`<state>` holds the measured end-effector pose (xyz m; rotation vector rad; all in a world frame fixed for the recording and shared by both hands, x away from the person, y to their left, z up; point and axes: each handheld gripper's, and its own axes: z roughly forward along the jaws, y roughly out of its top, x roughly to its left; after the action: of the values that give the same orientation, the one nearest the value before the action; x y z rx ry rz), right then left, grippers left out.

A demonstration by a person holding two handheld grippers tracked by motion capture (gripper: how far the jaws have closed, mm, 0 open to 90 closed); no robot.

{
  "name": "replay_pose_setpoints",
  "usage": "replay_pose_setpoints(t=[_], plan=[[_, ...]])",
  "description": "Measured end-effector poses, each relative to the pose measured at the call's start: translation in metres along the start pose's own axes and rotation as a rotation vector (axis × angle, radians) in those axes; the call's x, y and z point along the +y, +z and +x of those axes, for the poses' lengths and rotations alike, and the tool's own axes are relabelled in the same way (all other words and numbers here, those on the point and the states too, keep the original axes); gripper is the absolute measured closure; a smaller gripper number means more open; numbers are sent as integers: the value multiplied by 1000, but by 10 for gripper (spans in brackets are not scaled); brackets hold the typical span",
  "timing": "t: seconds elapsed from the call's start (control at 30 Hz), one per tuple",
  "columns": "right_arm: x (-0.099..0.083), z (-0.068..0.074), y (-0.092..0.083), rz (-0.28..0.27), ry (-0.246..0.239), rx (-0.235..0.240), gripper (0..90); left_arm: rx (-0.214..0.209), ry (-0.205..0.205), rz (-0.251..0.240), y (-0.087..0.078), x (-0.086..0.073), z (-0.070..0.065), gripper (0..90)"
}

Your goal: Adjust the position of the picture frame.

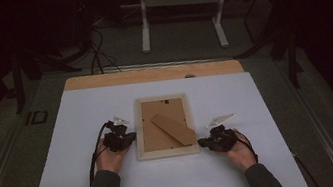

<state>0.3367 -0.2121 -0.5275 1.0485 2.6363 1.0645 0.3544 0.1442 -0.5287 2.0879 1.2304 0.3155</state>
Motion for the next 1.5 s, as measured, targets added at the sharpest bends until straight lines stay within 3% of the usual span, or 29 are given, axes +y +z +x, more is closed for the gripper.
replay_pose_setpoints(t=[0.2,0.23,0.57,1.0,1.17,1.3,1.5], plan=[[-2,8,-1,8,-36,14,900,-6,-3,-12,-10,-4,-2,900],[-2,12,0,12,-47,22,900,-15,1,-27,-19,-9,-4,900],[-1,32,6,22,-104,56,900,-23,-8,-76,-37,-29,-9,900],[6,51,16,27,-153,104,900,-23,43,-68,-50,-44,-19,900],[6,49,15,16,-162,112,900,-18,49,-64,-56,-52,-20,900],[14,37,7,-38,-129,82,900,-15,67,-37,-58,-59,-23,900],[34,18,9,-134,-72,-25,900,-10,60,-7,-51,-63,-25,900]])
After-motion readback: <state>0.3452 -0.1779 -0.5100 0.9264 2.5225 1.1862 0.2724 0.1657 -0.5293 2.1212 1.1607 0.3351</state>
